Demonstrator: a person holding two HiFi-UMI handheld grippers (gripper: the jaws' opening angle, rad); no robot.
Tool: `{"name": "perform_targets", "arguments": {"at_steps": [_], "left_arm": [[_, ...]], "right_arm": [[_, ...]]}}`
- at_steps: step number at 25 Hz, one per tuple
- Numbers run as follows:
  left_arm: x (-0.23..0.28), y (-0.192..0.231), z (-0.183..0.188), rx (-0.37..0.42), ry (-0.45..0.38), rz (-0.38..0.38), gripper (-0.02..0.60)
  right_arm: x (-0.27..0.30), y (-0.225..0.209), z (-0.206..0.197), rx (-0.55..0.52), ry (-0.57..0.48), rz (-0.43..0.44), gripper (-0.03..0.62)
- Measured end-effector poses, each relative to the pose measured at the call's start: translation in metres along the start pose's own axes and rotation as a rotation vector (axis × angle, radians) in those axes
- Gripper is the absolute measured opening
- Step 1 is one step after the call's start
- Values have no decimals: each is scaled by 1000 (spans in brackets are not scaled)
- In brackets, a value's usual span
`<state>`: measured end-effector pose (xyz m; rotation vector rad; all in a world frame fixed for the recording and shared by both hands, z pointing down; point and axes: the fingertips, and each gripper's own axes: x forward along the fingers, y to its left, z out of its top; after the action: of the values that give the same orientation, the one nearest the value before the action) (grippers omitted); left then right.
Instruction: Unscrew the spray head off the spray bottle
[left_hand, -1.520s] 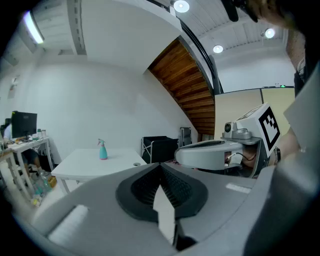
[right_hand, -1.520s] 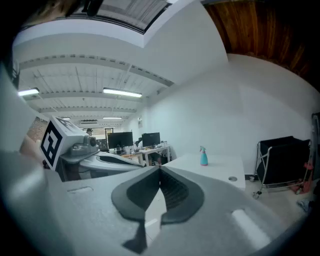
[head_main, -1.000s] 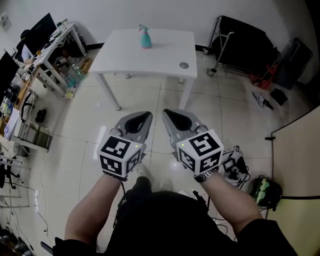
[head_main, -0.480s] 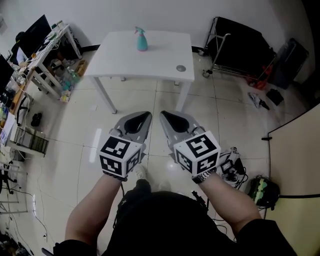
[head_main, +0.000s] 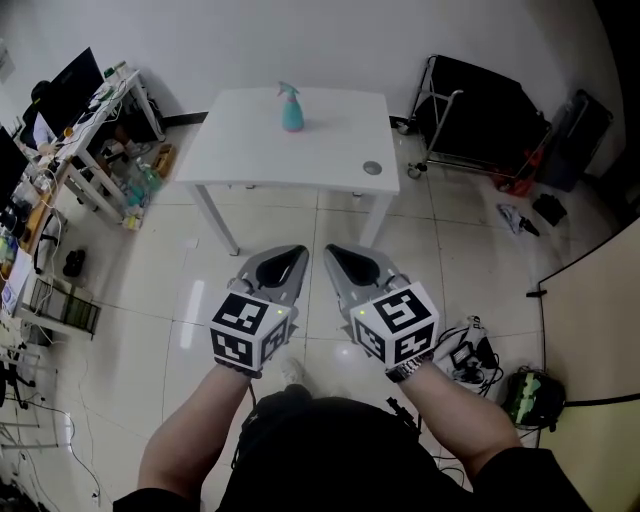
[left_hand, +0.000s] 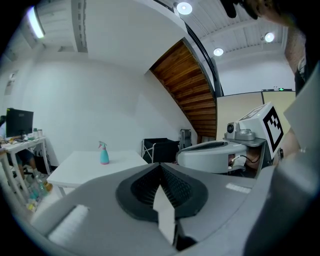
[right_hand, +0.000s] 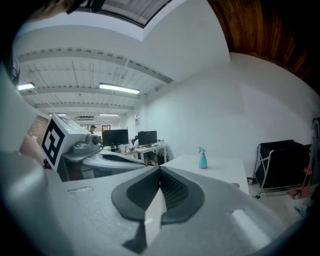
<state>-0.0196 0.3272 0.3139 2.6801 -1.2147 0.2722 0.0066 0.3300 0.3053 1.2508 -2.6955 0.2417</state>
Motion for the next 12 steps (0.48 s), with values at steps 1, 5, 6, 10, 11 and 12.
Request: {"name": "perform_targets", "arguments": {"at_steps": [1, 5, 6, 10, 11, 12], "left_arm": [[1, 6, 1, 0, -2, -2, 15], [5, 34, 6, -2, -11, -11, 15], [7, 41, 7, -2, -12, -14, 15], [11, 71, 10, -5, -16, -28, 15], [12, 77, 11, -6, -17, -31, 15], [13, 83, 11, -8, -18, -34, 15]], "right_arm": [[6, 0, 2, -1, 0, -3, -9], [31, -1, 7, -9, 4, -14, -9], [38, -1, 8, -13, 7, -16, -9], [66, -1, 12, -20, 19, -34, -9], [72, -1, 13, -22, 21, -39, -9], [77, -1, 13, -24, 23, -43, -9]]}}
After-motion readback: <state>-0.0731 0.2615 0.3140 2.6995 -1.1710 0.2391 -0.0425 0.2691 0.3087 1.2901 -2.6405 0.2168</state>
